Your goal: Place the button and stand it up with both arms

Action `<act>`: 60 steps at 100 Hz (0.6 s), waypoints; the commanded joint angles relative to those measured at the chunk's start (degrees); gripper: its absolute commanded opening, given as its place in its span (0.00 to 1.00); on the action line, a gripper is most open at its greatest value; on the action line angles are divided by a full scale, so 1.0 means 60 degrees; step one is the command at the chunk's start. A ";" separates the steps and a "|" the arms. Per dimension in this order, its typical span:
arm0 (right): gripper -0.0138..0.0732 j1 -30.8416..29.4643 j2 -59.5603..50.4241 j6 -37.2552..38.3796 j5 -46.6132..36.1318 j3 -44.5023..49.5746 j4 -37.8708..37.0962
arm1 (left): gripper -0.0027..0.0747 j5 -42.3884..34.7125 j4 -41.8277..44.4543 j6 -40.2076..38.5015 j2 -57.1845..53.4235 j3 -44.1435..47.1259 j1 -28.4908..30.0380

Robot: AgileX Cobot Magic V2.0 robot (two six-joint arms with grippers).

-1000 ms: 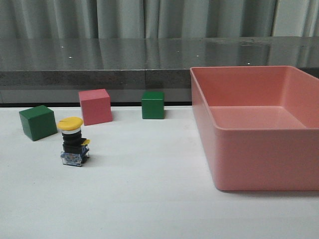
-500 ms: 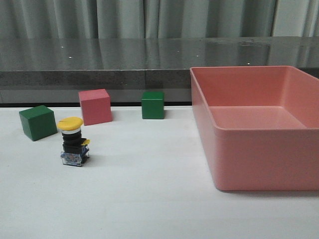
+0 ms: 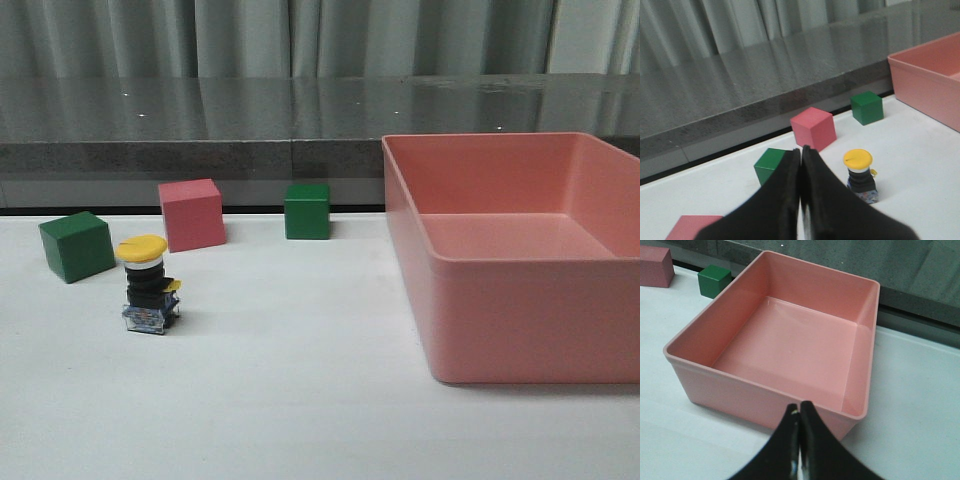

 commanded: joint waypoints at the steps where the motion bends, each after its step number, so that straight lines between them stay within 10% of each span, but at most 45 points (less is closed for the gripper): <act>1: 0.07 -0.0024 0.0065 -0.0022 -0.0624 -0.0247 0.0119 | 0.01 -0.0596 0.0504 -0.0814 -0.0731 0.0043 0.0519; 60: 0.07 -0.0024 0.0089 -0.0022 -0.0620 -0.0247 0.0119 | 0.01 0.1536 0.3342 -0.4420 -0.3251 0.1407 0.2188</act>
